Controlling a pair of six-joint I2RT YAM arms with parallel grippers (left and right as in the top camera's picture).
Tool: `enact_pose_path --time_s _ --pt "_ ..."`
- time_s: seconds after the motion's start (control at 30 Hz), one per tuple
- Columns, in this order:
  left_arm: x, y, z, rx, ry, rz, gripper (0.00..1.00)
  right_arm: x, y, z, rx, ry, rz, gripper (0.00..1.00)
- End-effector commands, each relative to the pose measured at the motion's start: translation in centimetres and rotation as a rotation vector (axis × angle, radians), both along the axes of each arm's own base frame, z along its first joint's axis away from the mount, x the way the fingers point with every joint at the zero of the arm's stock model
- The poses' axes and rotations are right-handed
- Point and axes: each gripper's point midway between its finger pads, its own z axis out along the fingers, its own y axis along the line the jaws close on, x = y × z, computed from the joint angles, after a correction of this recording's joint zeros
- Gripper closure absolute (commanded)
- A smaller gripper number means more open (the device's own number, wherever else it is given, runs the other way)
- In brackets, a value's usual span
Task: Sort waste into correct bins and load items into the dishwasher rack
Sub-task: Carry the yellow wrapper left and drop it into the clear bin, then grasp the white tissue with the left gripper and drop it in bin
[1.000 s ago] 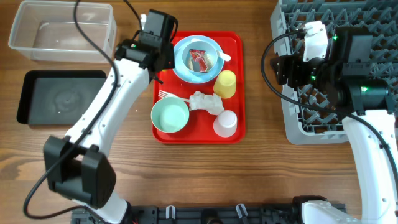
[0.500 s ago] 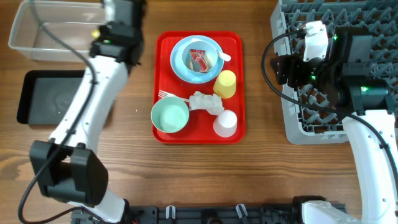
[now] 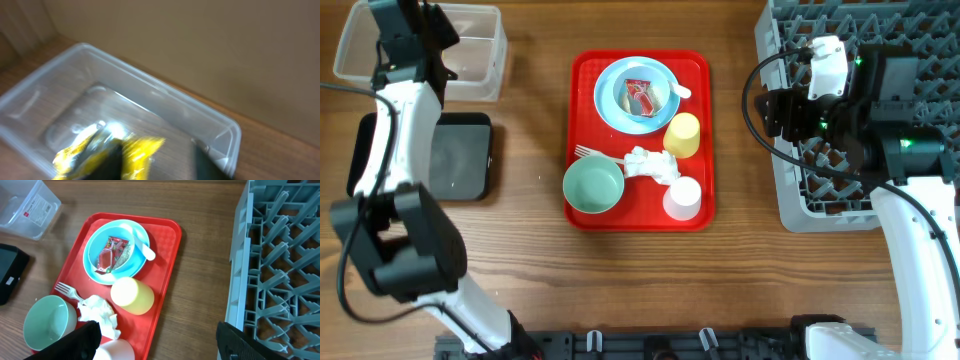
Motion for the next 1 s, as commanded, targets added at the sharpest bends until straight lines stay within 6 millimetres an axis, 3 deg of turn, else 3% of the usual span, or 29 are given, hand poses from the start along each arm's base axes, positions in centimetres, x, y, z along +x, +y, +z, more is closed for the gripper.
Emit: enact_pose_path --time_s 0.0,0.07,0.2,0.3,0.43,0.57,0.77,0.83,0.97 --pt "1.1 -1.2 -2.8 -0.042 0.035 -0.067 0.0 0.4 -0.4 0.4 0.003 -0.001 -0.027 0.22" --pt "0.8 -1.3 -2.9 -0.045 0.048 -0.069 0.0 0.4 -0.4 0.4 0.003 0.0 -0.027 0.22" --pt "-0.2 -2.5 -0.9 -0.053 0.048 -0.095 0.0 0.4 -0.4 0.4 0.003 -0.001 -0.027 0.21" --pt "-2.3 -5.1 1.5 -0.09 0.07 -0.166 0.0 0.4 -0.4 0.5 0.003 -0.004 -0.026 0.21" --pt "-6.3 -11.4 2.9 -0.2 0.166 -0.345 0.0 0.5 -0.4 0.6 0.003 -0.01 -0.027 0.21" --pt "-10.1 -18.2 0.9 -0.284 0.336 -0.499 0.04 0.6 -0.4 0.7 0.004 -0.016 -0.026 0.21" --pt "-14.4 -27.3 -4.3 -0.243 0.59 -0.714 0.09 0.5 -0.4 0.5 0.004 -0.007 -0.027 0.21" --pt "-15.5 -29.7 -5.8 -0.203 0.647 -0.782 0.12 0.4 -0.4 0.4 0.003 0.0 -0.026 0.21" --pt "-17.0 -32.4 -9.1 -0.112 0.748 -0.816 0.13 0.1 -0.4 0.1 0.002 0.016 -0.026 0.21"
